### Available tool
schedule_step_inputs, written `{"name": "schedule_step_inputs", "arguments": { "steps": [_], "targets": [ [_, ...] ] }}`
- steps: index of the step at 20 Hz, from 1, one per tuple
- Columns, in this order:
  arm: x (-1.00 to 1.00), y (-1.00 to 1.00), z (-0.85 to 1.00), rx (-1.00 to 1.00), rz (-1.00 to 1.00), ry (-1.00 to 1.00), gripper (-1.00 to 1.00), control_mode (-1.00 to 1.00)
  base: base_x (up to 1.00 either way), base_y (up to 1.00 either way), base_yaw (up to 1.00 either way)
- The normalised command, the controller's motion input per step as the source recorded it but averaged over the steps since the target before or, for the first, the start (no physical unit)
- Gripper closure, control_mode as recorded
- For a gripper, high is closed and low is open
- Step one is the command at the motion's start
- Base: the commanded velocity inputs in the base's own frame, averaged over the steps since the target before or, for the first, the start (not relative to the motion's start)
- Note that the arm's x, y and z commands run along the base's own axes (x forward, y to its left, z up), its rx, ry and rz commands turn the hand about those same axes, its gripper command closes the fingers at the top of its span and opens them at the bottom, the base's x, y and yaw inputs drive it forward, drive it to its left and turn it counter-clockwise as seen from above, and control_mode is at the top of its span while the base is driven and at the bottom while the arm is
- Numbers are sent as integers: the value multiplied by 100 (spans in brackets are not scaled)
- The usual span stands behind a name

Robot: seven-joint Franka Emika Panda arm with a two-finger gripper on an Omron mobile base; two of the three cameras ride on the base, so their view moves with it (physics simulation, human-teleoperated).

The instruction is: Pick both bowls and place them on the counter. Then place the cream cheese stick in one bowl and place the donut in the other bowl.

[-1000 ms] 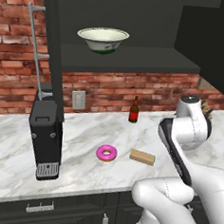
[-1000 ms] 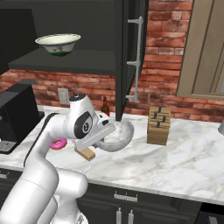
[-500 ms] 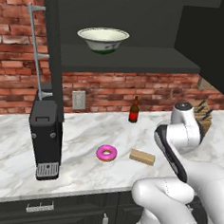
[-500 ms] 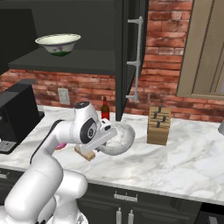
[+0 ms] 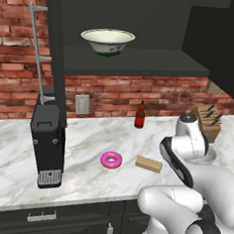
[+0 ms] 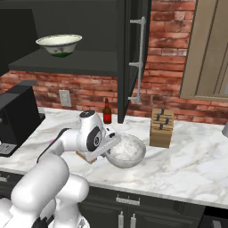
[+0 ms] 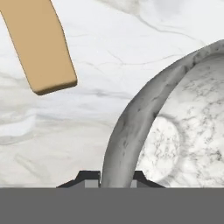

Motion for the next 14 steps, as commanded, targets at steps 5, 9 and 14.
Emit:
{"name": "schedule_step_inputs", "arguments": {
  "steps": [5, 9, 14],
  "targets": [
    [3, 0, -10, 0, 0, 0, -100, -100, 0, 0, 0],
    [5, 0, -10, 0, 0, 0, -100, -100, 0, 0, 0],
    [1, 0, -3, 0, 0, 0, -100, -100, 0, 0, 0]
  ]
}}
